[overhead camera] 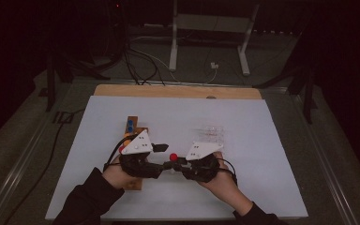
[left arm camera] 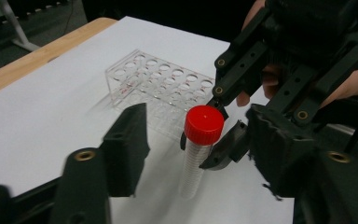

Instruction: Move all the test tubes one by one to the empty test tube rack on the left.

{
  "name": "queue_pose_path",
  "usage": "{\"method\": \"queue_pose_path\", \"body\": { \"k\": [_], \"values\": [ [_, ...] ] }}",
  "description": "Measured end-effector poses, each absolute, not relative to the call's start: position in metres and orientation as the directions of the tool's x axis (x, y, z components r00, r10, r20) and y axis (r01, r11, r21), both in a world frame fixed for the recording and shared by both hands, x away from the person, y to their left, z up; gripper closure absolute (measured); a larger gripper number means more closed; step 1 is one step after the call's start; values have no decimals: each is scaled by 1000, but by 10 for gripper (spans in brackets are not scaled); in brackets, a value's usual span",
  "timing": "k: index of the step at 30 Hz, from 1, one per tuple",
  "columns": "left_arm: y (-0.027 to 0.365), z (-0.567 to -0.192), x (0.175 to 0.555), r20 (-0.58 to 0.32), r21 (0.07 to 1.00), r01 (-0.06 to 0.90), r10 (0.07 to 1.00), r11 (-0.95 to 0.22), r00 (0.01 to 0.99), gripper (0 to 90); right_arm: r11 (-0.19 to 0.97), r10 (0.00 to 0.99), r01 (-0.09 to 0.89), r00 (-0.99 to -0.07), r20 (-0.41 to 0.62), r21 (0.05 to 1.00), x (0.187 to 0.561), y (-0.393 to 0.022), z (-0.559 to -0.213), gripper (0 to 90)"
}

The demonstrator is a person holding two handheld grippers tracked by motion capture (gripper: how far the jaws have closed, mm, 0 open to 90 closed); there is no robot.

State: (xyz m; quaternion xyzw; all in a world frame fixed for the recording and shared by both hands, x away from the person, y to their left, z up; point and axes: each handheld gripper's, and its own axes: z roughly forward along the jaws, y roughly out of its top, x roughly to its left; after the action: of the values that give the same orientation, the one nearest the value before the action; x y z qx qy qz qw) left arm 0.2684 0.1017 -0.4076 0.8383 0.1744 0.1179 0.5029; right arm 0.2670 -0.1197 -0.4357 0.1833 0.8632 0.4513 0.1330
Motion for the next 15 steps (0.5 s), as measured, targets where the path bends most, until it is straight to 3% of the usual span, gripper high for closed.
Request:
{"method": "queue_pose_path", "body": {
  "k": [15],
  "values": [
    [91,-411,269,50,876,153,402,-457,914,696,524,439,193,-896,-69,829,267,-120,-434,752]
  ]
}}
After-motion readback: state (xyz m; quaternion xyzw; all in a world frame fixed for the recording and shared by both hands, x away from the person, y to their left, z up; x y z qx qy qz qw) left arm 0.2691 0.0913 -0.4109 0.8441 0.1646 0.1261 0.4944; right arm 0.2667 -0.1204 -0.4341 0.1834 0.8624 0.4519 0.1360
